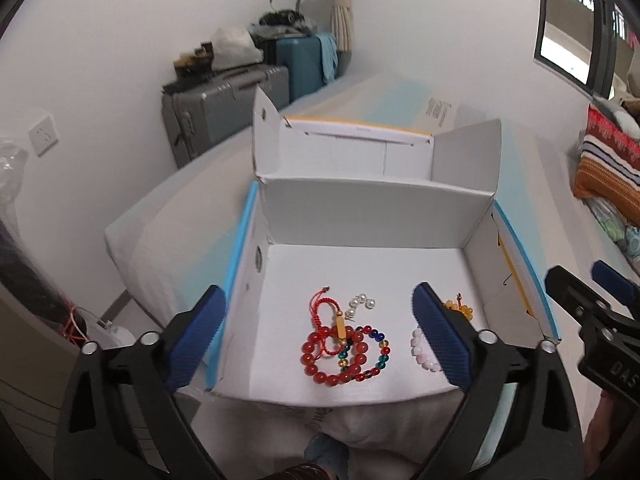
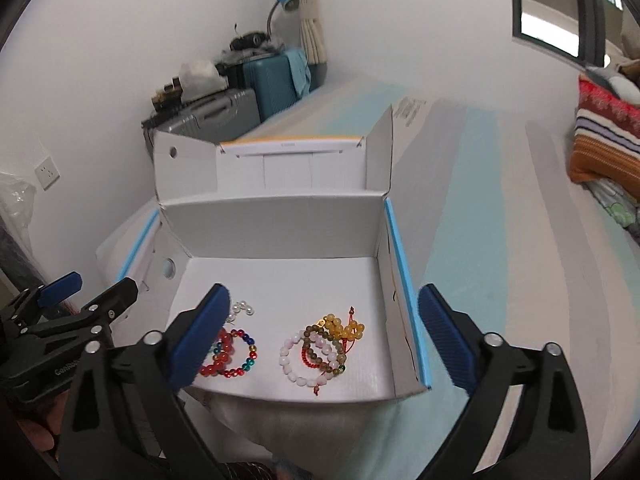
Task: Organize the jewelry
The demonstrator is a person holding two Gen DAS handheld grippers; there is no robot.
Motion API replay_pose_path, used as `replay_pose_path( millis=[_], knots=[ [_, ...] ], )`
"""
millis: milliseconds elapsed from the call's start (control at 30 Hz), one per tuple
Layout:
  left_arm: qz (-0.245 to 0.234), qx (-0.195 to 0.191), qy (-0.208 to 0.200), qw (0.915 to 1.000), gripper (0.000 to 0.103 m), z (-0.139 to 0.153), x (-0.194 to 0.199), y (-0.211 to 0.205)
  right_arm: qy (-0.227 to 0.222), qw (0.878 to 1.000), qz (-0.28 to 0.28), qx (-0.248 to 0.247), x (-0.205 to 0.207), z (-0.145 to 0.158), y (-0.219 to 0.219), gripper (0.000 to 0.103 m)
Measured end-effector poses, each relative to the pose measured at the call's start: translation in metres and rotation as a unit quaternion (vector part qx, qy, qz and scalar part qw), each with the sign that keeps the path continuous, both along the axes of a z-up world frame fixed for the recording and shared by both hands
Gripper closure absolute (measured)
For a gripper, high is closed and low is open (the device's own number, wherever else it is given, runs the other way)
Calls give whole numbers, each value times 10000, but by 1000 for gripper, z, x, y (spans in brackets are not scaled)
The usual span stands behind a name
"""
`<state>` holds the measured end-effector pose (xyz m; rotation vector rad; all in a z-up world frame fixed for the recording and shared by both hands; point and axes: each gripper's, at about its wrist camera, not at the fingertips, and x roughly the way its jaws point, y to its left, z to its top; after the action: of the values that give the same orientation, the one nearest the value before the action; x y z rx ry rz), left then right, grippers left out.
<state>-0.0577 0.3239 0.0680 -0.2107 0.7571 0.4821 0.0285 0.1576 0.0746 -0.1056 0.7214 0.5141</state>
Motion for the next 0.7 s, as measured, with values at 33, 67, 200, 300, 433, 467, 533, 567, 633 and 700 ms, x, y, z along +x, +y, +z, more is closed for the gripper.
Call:
replay_pose_path(
  millis=[33,67,200,300,433,467,533,567,633,700],
  knots=[
    [-2,31,-37,10000,7,2,-6,-2,-42,10000,-5,12,-5,2,-2,9],
    [-15,33,-64,10000,7,3,-10,-3,-87,10000,-20,16,-12,4,-5,8],
    [-32,42,-167,9998,6,6,-28,-9,-134,9999,11,3,-34,6,-13,8],
    [-26,106,-208,9997,6,4,-41,-16,-152,9999,-10,-6,-47,5,-16,8],
    [-79,102,-232,9996,6,1,-55,-22,-138,9999,-53,-7,-60,0,-23,8],
    [-85,98,-233,9996,6,0,-58,-22,-99,9999,-46,-19,-62,-3,-25,8],
    [-103,77,-207,9997,6,-3,-63,-23,-45,10000,-25,-78,-66,-8,-27,8],
    [-112,76,-196,9997,6,-4,-64,-24,-17,9999,-25,-102,-68,-11,-29,8],
    [-146,62,-161,9997,6,-8,-67,-27,38,9999,-34,-135,-69,-16,-31,8],
    [-216,13,-126,9997,6,-13,-70,-30,81,9998,-43,-155,-71,-19,-32,8]
  ],
)
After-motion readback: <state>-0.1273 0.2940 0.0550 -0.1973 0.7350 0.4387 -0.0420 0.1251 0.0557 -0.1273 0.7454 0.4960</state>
